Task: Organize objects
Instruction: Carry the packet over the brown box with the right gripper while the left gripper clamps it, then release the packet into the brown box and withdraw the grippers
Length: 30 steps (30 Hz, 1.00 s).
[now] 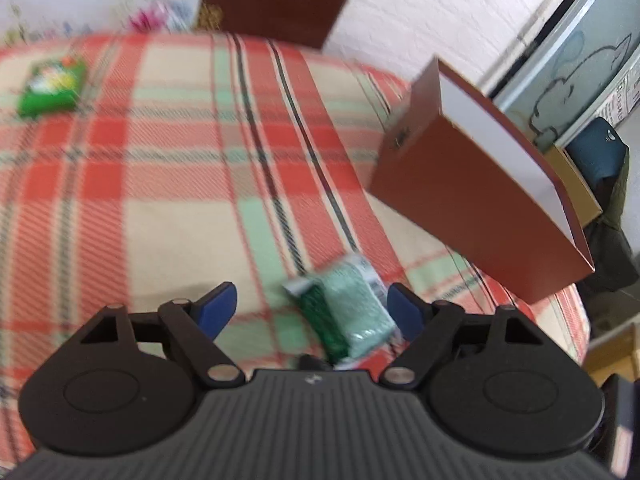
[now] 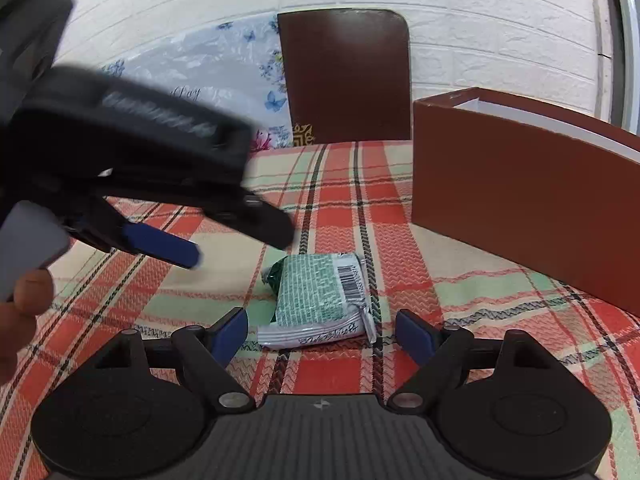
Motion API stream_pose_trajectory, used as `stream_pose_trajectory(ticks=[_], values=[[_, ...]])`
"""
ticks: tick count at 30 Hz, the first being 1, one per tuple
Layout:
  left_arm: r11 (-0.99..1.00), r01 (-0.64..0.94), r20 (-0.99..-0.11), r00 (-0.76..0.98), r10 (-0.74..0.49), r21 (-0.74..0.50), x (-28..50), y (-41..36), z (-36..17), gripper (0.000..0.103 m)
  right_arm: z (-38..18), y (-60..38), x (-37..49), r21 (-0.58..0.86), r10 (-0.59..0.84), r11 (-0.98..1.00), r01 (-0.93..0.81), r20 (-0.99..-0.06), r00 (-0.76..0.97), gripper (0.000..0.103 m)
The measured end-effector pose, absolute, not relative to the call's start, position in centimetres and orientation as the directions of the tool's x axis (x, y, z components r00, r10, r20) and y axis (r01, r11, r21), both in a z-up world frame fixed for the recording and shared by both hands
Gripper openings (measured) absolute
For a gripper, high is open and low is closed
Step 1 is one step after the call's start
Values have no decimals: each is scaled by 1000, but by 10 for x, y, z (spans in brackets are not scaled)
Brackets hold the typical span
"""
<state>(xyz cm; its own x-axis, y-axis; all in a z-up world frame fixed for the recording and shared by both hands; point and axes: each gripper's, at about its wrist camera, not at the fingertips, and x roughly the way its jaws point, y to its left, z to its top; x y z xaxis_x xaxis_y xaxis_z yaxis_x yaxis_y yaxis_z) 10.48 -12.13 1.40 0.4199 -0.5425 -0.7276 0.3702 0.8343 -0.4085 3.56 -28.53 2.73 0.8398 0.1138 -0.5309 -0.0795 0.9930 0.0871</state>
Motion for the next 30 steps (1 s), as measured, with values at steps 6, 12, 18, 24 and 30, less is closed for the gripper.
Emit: stream_pose_trajectory(ticks=[6,12,18,24,30], values=[[827,413,-745,392,-540,-382,99,-146,7,53,23,-282,46,69,114,993,-91,-538,835,47],[758,524,-661,414,-626,-389,90,-175,56,50,40,-302,35,93,80,995,-45,-419,904,44],[643,695,-571,400,-717,-321,83,-249,104,51,74,-343,22,27,-109,993,116,-199,974,44],[585,755,-568,352,-744,-297,95,-323,105,51,87,-405,38,56,-235,967,247,-168,957,44],[565,779,-572,342,-745,-271,108,-371,104,54,84,-451,61,69,-306,944,324,-187,933,44]])
